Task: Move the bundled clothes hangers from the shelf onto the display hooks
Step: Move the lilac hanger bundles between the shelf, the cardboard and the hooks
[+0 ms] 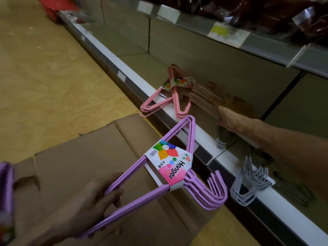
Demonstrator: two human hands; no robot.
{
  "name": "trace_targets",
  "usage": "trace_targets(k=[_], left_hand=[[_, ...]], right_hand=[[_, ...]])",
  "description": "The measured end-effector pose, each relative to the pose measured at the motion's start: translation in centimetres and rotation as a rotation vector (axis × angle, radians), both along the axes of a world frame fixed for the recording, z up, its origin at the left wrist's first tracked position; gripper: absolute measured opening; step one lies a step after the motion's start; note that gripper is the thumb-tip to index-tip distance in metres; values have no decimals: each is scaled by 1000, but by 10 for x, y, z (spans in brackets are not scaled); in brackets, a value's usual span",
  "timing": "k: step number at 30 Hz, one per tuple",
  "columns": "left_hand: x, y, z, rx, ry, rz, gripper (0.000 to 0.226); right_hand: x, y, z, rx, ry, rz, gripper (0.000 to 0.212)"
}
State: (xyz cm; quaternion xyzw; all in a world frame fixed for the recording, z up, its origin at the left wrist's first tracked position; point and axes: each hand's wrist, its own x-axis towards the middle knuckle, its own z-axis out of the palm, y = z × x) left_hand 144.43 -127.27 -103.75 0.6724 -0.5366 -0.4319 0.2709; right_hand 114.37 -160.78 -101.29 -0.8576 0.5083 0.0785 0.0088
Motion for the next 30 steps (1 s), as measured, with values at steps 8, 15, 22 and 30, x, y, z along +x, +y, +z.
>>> trace_targets(k=[8,15,22,30], left_hand=[[39,43,4,-27,-30,1,34],[56,68,19,-45,-39,113,10],[77,80,18,-111,10,333,14],[74,64,17,-241,259,605,24]], right_hand=[[36,49,34,-216,-45,-51,73],[70,82,45,-423,20,25,54],[100,105,33,-285,-539,119,26],[162,152,34,591,-844,112,38]])
